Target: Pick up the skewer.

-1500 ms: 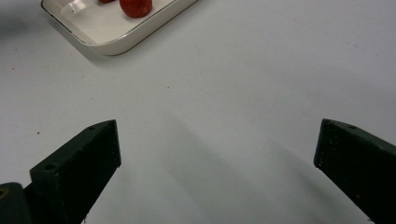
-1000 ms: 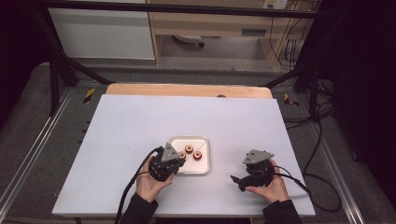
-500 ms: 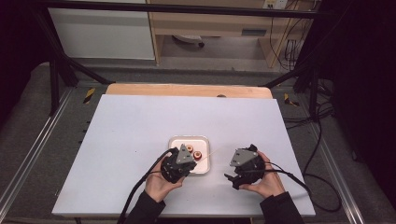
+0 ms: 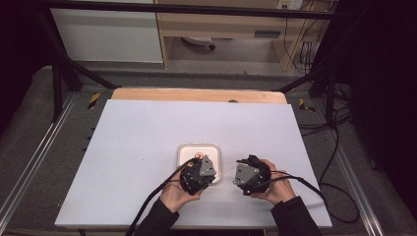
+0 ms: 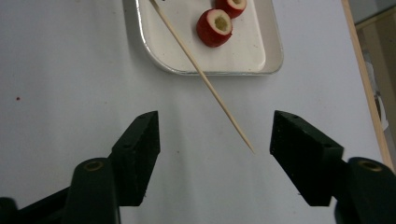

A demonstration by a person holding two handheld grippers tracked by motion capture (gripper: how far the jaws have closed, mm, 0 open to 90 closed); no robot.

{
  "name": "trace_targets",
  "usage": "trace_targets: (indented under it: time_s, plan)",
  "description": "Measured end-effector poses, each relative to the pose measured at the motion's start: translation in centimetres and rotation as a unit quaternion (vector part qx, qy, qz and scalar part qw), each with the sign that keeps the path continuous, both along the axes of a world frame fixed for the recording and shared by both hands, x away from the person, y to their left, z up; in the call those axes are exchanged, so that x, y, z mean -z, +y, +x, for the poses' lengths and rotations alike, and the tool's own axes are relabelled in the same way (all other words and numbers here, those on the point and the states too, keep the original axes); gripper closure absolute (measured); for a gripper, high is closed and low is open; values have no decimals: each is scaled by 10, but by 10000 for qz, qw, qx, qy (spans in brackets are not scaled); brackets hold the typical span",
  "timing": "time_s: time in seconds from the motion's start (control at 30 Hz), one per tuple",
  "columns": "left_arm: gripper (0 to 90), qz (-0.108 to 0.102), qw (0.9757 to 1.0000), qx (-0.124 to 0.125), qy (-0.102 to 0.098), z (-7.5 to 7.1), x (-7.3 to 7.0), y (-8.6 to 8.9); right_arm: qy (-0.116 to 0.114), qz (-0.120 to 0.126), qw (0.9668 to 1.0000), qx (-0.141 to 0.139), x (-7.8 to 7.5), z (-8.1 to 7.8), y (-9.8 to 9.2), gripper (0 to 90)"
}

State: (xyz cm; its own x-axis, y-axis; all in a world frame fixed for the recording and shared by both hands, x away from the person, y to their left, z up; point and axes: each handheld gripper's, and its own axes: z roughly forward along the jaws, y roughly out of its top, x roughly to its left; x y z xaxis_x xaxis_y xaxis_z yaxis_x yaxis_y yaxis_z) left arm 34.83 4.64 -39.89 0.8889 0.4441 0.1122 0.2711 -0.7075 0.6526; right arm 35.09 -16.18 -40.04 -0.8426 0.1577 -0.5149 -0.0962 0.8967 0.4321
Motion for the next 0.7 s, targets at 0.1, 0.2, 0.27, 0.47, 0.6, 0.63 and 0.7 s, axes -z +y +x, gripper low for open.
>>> trace_targets:
  time_s: [0.1, 0.2, 0.27, 0.47, 0.6, 0.63, 0.7]
  plan:
    - [892, 10, 10000, 80, 11, -2, -1, -3, -71, -208, 9994, -258, 2, 0, 3, 435]
    - [892, 23, 9999, 147, 48, -2, -2, -4, -174, -369, 9980, -491, 3, 0, 5, 499]
    - [892, 25, 9998, 194, 59, -2, -2, -6, -236, -495, 9966, -622, 4, 1, 6, 541]
    - [891, 19, 9995, 281, 128, -5, -3, -8, -472, -864, 9892, -1088, 7, -1, 7, 648]
    - [892, 0, 9993, 346, 153, -6, -3, -8, -511, -1023, 9851, -1288, 9, -1, 7, 712]
    - [891, 4, 9992, 363, 154, -6, -3, -9, -522, -1068, 9842, -1308, 10, -1, 7, 731]
    - [892, 15, 9991, 386, 154, -6, -3, -9, -524, -1112, 9831, -1354, 11, -2, 7, 757]
